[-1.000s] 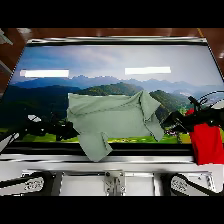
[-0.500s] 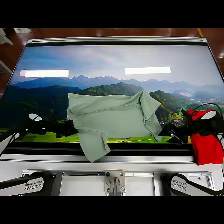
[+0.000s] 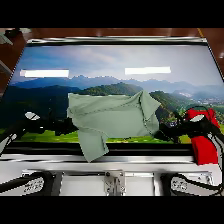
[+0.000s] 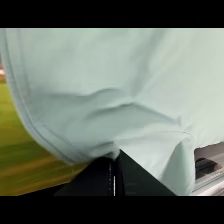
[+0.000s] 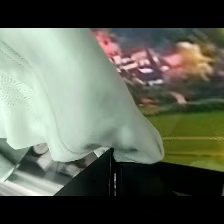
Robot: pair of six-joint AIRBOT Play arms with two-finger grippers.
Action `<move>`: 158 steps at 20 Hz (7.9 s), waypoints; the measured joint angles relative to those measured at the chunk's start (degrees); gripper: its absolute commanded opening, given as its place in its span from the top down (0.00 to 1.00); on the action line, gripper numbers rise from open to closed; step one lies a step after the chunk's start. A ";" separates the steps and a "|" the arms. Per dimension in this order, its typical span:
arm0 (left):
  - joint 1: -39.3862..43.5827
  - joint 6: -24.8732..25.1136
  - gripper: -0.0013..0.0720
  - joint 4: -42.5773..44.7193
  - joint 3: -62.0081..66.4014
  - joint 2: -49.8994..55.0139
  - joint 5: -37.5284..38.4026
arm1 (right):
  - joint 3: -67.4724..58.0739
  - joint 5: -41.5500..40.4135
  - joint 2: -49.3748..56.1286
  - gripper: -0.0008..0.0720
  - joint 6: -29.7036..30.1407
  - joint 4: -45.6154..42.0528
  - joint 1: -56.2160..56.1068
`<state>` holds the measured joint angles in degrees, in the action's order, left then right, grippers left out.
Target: Fold the shirts.
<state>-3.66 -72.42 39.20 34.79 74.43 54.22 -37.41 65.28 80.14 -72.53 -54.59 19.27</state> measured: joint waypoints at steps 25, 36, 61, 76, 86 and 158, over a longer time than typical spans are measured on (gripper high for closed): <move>-1.29 -16.20 0.94 27.52 69.96 -43.17 13.57 | -52.85 -1.88 -55.10 0.91 -10.05 -17.81 -1.03; -1.27 -18.10 0.94 33.35 43.78 -39.50 25.53 | -43.19 28.02 -33.75 0.91 -11.08 -23.17 -1.31; 1.97 -6.78 0.94 10.78 34.84 18.18 -36.39 | -36.11 -52.65 17.46 0.91 -20.28 -14.93 -17.62; -0.33 -8.31 0.94 25.81 43.85 21.03 15.52 | -36.11 -10.62 12.20 0.91 -17.00 -21.38 -14.62; -2.10 -13.40 0.20 31.69 43.80 17.92 28.81 | -40.65 5.38 8.61 0.14 -12.04 -24.24 -14.36; -8.66 -4.28 0.94 6.71 28.33 6.05 9.84 | -29.51 -12.11 6.03 0.91 -6.73 -7.28 -7.93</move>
<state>-12.32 -76.71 45.91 63.11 80.49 64.05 -66.92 53.17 86.17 -79.26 -61.87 11.33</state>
